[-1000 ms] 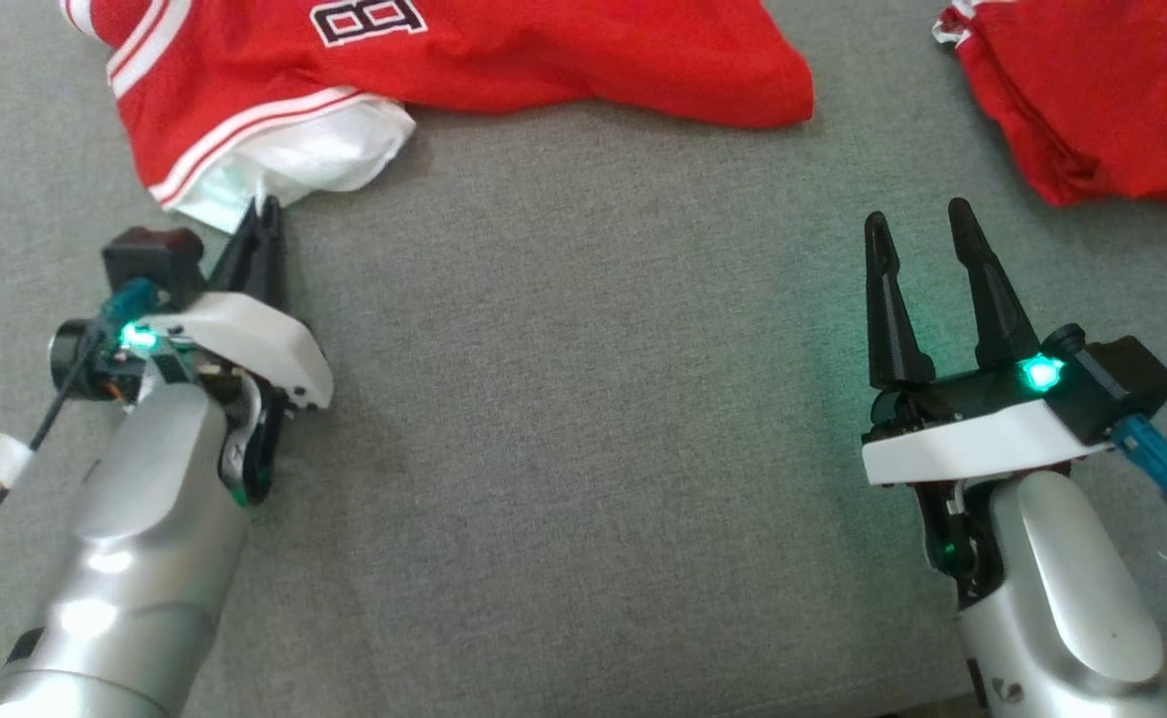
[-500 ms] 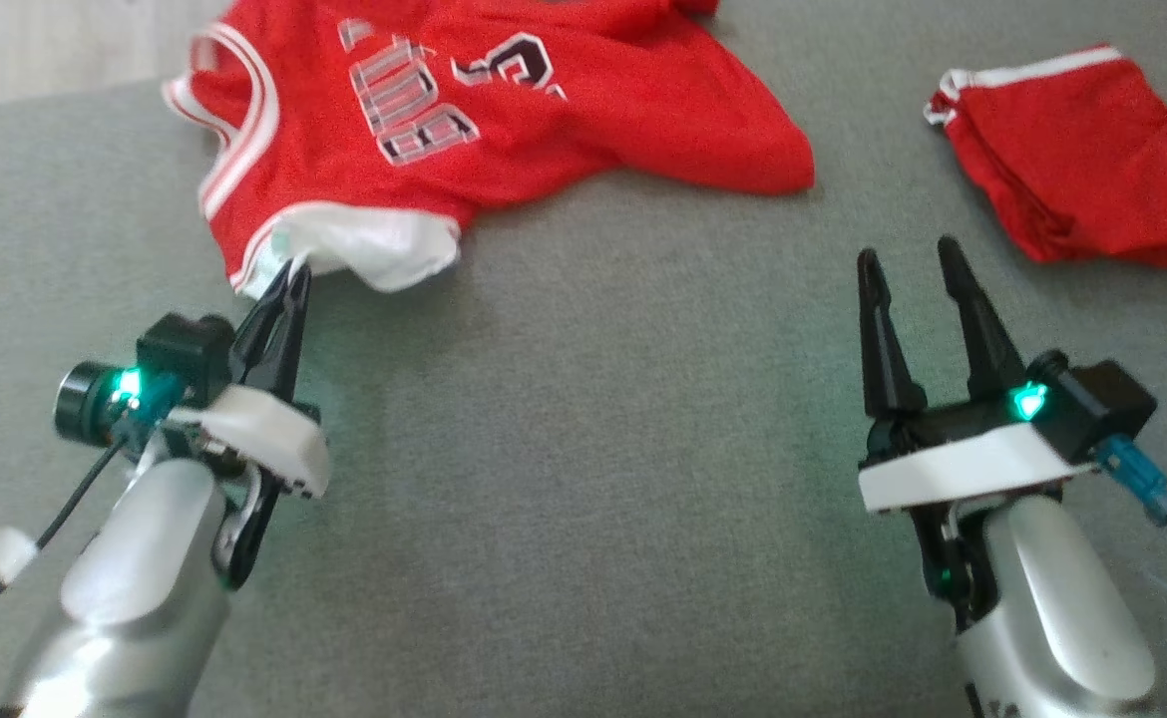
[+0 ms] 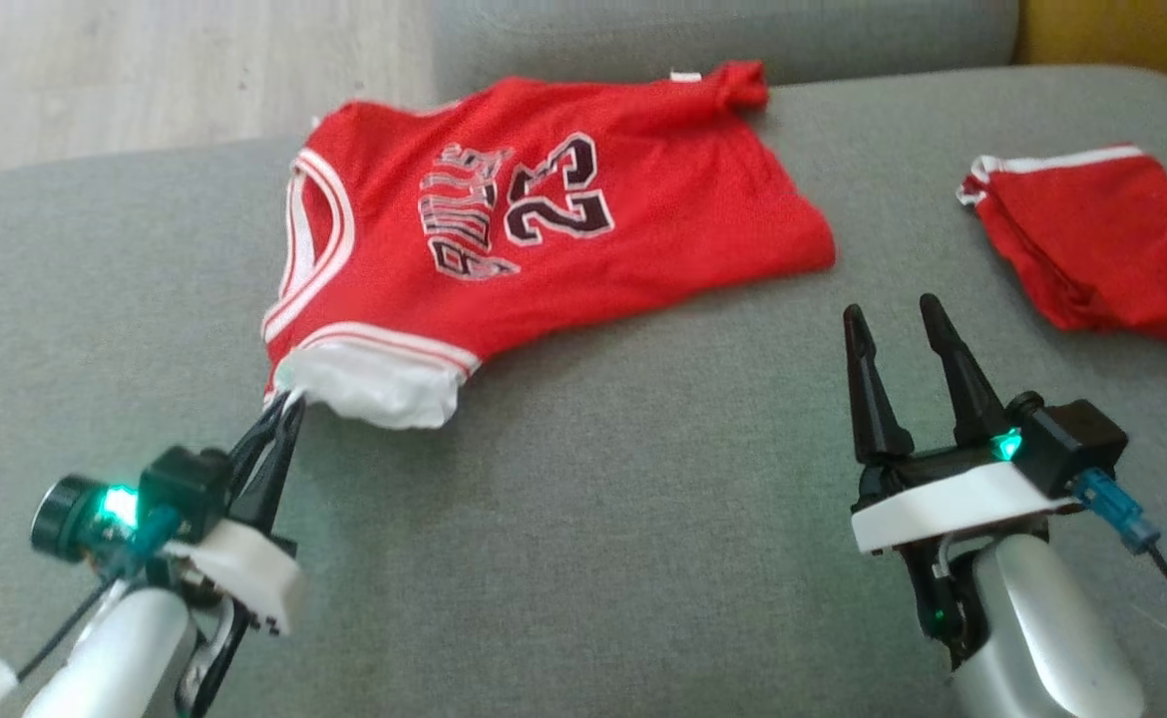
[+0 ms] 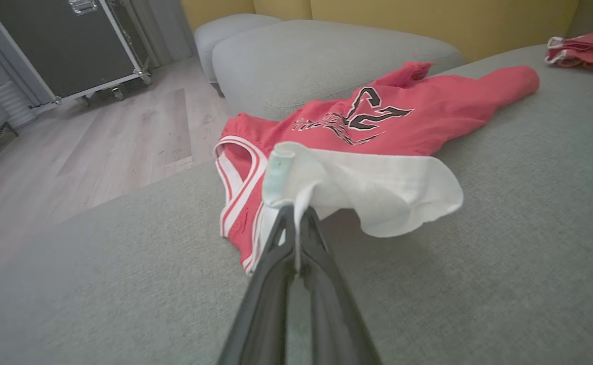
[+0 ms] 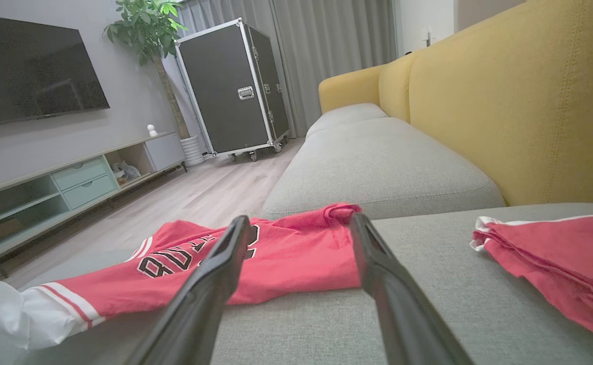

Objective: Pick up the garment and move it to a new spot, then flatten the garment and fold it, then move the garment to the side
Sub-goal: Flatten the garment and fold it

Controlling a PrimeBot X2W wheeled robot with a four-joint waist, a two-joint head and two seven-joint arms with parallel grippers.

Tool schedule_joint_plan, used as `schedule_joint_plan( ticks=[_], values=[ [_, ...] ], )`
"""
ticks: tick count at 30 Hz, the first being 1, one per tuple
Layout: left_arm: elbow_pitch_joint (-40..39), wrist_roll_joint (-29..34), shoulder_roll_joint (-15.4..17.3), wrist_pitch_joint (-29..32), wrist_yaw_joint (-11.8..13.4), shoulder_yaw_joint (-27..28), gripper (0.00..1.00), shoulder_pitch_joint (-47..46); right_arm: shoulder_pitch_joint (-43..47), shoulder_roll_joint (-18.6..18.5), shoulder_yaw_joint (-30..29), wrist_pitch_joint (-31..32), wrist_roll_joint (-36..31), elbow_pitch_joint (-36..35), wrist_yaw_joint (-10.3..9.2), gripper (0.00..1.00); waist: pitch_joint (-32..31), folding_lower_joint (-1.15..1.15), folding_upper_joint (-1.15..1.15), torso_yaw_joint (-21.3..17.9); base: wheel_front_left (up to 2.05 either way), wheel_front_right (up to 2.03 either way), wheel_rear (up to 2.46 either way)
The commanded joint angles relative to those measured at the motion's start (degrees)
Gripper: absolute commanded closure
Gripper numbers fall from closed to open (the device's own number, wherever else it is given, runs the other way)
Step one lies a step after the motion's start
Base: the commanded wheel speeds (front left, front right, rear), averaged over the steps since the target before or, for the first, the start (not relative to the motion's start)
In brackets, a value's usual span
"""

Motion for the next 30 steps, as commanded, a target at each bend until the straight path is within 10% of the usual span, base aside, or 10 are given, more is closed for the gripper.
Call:
schedule_joint_plan(
  ticks=[1,2,4,5,18,30],
  values=[
    [-1.9,-0.2,2.9,-0.1,1.2,3.1,1.00,-1.1,-0.2,-0.1,1.5,-0.4,0.3,-1.4,-0.05,0.00,-1.0,0.01,0.00,0.7,0.00,0.00,0.00],
    [-2.3,-0.2,3.1,0.0,1.6,3.1,1.00,-0.4,-0.1,-0.1,1.6,-0.4,0.3,-1.3,-0.05,0.00,-1.4,0.01,0.00,0.9,0.00,0.00,0.00],
    [-3.2,-0.6,2.8,-0.1,2.8,3.4,0.10,0.8,0.2,-0.1,1.8,-0.4,0.3,-0.9,-0.05,0.00,-2.1,0.01,0.00,1.1,0.00,0.00,0.00],
    [-3.6,-0.8,2.6,-0.3,3.5,3.7,0.00,1.3,0.3,-0.1,1.9,-0.4,0.2,-0.8,-0.05,0.00,-2.4,0.01,0.00,1.2,0.00,0.00,0.00],
    [-13.3,-9.2,-5.1,-8.5,13.8,16.9,0.00,7.1,1.9,-0.1,2.1,-0.4,-0.2,-1.8,-0.05,0.00,-5.8,0.01,0.00,1.6,0.00,0.00,0.00],
    [-18.6,-8.2,-16.3,-8.9,9.0,24.6,0.00,15.9,3.3,-0.1,1.7,-0.4,-0.5,-3.1,-0.05,0.00,-5.6,0.01,0.00,1.5,0.00,0.00,0.00]
  ],
)
